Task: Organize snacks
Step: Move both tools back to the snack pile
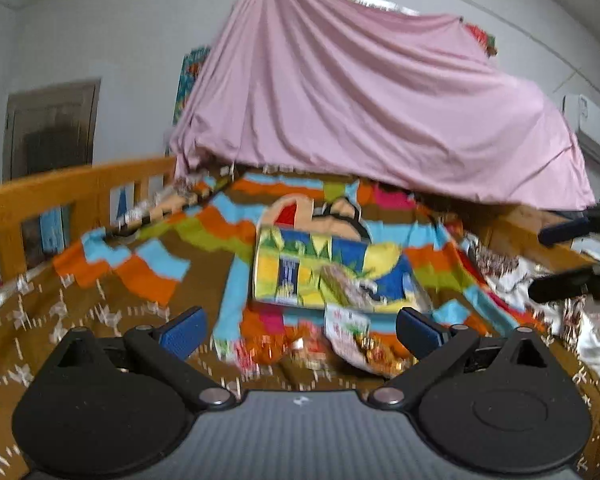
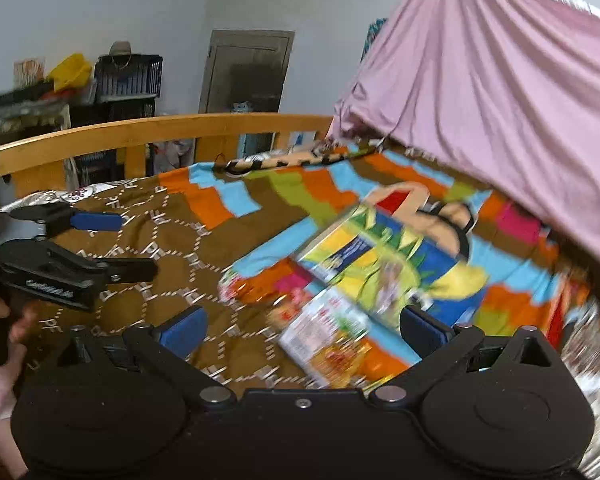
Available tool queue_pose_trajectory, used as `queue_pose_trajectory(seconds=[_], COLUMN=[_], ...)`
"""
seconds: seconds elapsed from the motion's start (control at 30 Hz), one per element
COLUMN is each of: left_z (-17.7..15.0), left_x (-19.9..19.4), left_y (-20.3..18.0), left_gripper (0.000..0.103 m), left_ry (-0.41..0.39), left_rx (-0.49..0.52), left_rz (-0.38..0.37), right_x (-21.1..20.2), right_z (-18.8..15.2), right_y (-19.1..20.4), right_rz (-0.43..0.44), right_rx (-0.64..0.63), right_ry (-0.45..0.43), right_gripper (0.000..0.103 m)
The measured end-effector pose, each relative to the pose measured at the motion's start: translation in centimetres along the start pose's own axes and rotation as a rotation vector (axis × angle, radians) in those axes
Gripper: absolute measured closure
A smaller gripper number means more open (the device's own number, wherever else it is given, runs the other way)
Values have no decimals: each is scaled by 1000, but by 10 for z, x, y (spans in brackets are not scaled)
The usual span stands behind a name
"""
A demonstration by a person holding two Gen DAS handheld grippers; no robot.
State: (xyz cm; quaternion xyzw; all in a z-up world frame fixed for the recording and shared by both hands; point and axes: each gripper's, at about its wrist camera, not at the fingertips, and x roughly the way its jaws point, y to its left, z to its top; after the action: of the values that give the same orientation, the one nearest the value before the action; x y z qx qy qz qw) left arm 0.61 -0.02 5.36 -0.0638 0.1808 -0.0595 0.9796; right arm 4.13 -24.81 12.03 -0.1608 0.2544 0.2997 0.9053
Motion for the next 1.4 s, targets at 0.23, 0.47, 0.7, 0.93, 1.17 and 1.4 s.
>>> queue_pose_trajectory(seconds=[0.23, 0.47, 0.7, 0.93, 1.17, 1.4], left_z=[-23, -40, -55, -63, -76, -79], left_x=[23, 52, 75, 102, 118, 130], left_y=[-4, -8, -30, -68, -89, -99], left_gripper=[0, 0, 0, 1, 1, 9], left_ry=[99, 173, 207, 239, 305, 343], left_rx=[25, -1, 52, 108, 176, 196], left_rz=[8, -1, -88, -231, -314, -376], right_x=[40, 69, 88, 104, 111, 124], right_z=[-65, -106, -132, -149, -148, -142], right_y=[-3, -25, -49, -75, -89, -96], right_rz=[-42, -95, -166, -223, -204, -138], right_rx=[111, 229, 255, 287, 302, 306], right_ry=[3, 56, 109, 149, 145, 152], right_gripper=[1, 1, 1, 3, 3, 7])
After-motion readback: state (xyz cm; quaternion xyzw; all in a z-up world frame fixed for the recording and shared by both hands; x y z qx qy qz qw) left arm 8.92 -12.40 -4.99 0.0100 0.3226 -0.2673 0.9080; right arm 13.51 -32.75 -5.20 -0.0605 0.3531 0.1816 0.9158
